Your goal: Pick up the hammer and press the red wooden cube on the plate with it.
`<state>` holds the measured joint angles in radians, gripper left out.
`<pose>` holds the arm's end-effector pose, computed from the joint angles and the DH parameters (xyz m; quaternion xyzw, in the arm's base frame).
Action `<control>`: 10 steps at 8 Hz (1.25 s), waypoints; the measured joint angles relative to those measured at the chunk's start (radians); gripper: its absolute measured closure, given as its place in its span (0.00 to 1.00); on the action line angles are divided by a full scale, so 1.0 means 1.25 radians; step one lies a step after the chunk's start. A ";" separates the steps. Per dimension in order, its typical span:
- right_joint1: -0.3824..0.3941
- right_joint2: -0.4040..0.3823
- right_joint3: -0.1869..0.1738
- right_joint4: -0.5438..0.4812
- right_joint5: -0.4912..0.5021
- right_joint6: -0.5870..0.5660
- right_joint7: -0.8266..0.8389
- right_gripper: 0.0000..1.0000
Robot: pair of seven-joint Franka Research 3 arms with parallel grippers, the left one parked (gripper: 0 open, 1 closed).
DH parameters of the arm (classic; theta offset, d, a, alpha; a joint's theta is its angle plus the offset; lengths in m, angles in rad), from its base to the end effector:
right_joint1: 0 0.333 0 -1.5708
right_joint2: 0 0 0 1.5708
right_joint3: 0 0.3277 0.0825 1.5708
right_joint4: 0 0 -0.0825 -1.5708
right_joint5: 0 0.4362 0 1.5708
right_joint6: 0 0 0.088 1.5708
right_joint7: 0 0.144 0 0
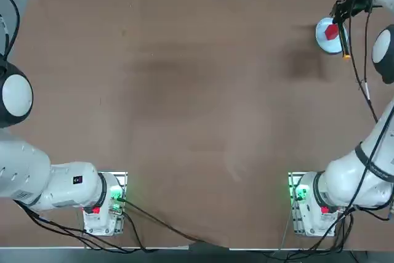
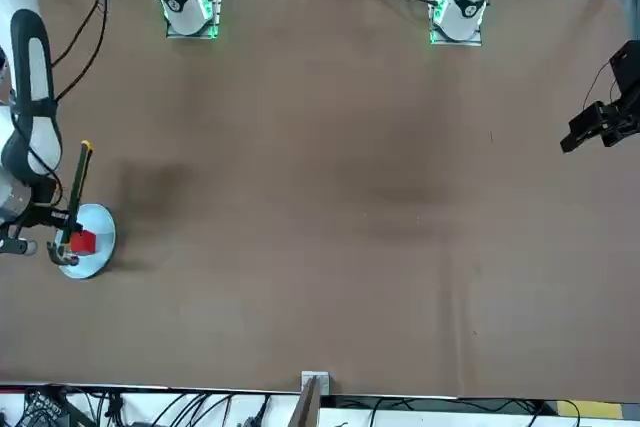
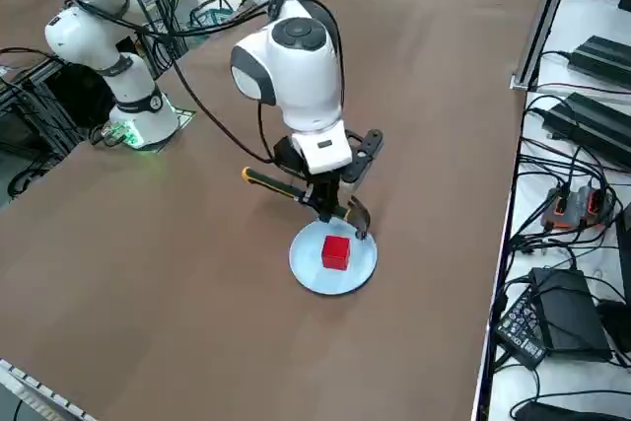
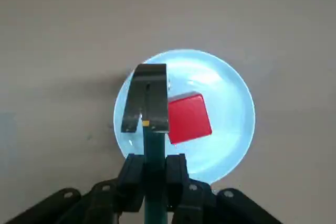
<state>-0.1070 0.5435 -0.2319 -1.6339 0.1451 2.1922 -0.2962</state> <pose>0.7027 -0.2220 0.2560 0.9988 -0.0457 0.0151 0.0047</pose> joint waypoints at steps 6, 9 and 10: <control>-0.021 -0.015 0.000 -0.028 0.000 -0.028 -0.022 0.80; -0.022 -0.011 0.000 -0.047 0.000 -0.020 -0.025 0.80; -0.026 -0.007 0.000 -0.058 0.000 -0.003 -0.037 0.80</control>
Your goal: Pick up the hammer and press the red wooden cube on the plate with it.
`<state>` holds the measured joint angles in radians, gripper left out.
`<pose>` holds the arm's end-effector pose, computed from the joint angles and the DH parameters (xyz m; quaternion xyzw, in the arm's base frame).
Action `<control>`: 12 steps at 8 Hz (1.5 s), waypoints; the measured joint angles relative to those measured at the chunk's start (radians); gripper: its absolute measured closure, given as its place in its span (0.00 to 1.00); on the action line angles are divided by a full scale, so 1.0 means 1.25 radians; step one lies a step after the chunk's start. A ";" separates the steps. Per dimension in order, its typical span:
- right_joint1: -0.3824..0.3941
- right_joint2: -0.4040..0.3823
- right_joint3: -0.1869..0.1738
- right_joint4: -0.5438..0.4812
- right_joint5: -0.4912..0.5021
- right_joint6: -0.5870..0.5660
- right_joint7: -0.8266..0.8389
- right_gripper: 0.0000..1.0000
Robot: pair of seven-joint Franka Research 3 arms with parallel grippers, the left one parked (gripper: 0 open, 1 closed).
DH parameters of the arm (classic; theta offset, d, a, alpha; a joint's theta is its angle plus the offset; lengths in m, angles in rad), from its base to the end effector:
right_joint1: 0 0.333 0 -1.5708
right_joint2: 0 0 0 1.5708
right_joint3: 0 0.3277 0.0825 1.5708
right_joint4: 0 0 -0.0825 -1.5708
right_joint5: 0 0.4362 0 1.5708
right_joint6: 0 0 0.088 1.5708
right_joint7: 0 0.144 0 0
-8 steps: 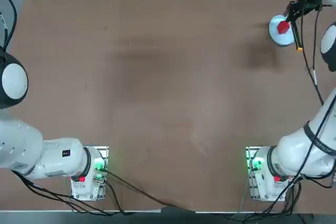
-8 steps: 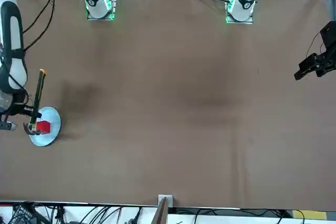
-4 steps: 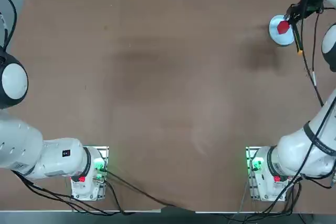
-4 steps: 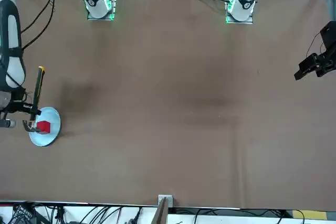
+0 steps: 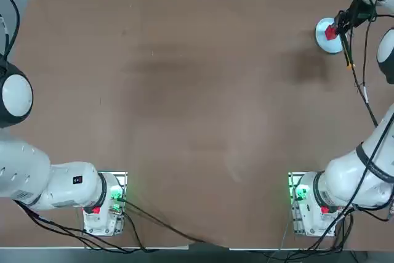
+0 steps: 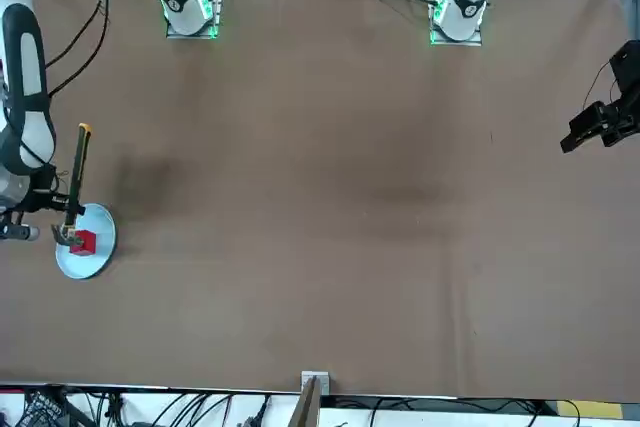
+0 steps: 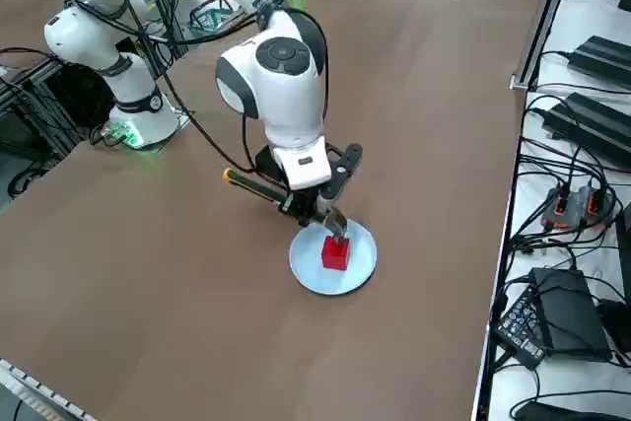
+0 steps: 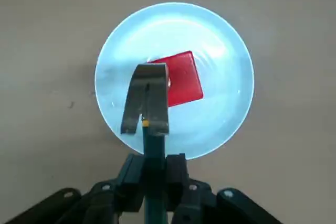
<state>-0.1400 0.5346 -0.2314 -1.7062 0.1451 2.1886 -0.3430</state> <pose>0.6714 -0.2405 0.2269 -0.9989 0.0428 0.0167 0.0057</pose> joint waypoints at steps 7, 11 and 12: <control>-0.003 -0.055 0.006 0.025 -0.013 -0.065 -0.023 0.80; -0.004 0.018 0.007 0.007 -0.013 0.013 -0.023 0.80; -0.001 0.012 0.007 0.013 -0.013 0.015 -0.023 0.80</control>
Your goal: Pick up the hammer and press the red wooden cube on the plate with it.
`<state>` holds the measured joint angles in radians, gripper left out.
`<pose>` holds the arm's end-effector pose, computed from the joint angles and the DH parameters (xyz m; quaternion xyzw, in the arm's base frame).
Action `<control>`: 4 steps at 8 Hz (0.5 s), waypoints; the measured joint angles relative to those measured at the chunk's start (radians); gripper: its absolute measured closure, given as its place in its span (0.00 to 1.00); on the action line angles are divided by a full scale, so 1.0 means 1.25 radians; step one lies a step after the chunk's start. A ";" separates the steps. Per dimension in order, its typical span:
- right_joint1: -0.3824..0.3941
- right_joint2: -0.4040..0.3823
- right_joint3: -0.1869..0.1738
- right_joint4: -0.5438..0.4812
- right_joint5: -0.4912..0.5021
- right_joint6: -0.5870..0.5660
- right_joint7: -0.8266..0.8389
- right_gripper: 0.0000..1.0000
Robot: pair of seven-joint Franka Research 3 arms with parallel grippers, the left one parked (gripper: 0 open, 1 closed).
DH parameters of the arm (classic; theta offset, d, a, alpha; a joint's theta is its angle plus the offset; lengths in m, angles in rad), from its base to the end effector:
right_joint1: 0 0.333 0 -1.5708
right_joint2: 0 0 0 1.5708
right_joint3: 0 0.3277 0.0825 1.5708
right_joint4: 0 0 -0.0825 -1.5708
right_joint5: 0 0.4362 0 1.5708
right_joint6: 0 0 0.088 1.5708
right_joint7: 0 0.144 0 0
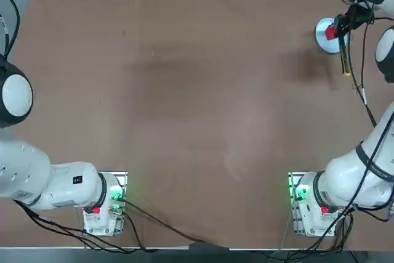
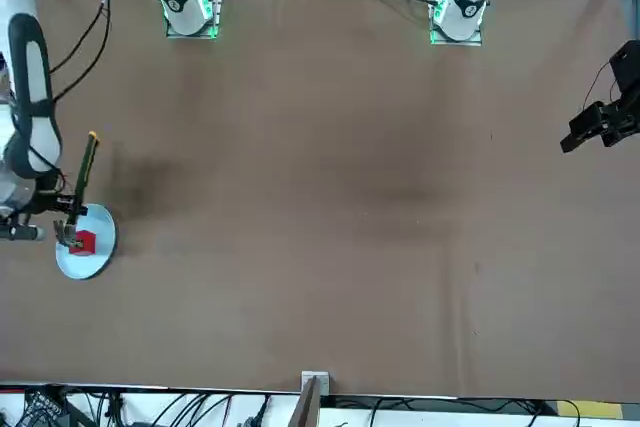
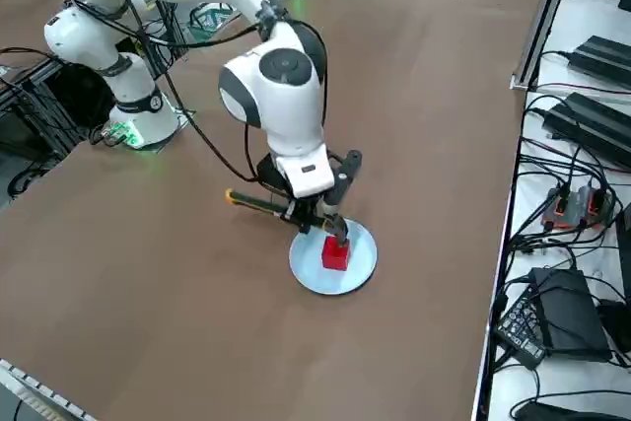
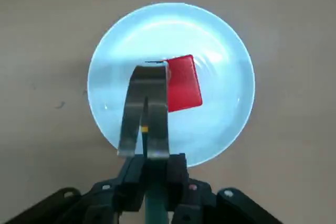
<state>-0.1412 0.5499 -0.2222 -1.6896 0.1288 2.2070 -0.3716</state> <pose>0.6792 -0.2384 0.2249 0.9998 -0.0193 -0.0101 0.0030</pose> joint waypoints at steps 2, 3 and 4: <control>0.001 -0.037 0.000 0.011 -0.001 -0.020 -0.001 0.80; 0.000 -0.050 0.000 0.008 -0.001 -0.035 -0.001 0.80; -0.002 -0.048 0.000 0.001 -0.001 -0.038 -0.002 0.80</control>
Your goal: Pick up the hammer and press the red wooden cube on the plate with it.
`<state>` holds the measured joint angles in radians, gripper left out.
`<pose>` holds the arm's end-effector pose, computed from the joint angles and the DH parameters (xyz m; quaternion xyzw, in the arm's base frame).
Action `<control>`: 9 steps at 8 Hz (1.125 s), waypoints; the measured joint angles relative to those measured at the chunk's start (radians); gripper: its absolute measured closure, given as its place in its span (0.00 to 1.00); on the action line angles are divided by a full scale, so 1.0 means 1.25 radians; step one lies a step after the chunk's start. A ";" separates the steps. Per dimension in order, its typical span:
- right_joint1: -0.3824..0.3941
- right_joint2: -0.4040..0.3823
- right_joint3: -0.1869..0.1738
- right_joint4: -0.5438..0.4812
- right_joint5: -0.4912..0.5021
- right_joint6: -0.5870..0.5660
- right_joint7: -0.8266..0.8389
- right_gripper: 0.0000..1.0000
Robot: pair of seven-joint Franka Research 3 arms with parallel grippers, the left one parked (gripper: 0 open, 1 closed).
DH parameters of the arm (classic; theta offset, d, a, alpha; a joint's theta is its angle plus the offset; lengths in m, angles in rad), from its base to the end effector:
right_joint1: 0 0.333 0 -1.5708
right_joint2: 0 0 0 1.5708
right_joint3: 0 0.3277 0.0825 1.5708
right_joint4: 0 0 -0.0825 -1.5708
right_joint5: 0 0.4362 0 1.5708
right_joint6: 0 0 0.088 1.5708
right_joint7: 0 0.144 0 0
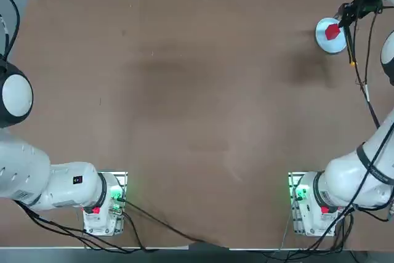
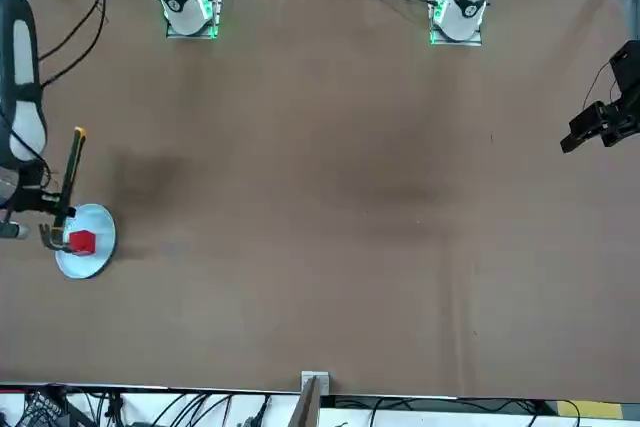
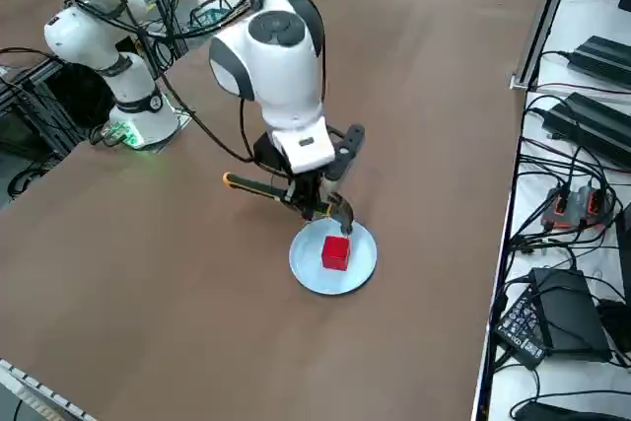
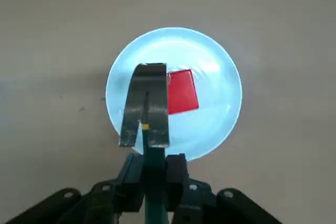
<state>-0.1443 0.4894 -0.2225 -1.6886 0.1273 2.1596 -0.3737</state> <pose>0.6777 -0.2388 0.2640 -0.9998 0.0196 0.0018 0.0016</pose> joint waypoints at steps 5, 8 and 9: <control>0.008 0.040 0.007 0.001 0.000 0.041 -0.006 0.80; 0.115 -0.064 0.020 0.016 0.003 -0.082 0.043 0.80; 0.173 -0.082 0.024 0.011 0.004 -0.099 0.103 0.80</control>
<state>0.0722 0.3873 -0.1931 -1.6748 0.1319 2.0359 -0.2447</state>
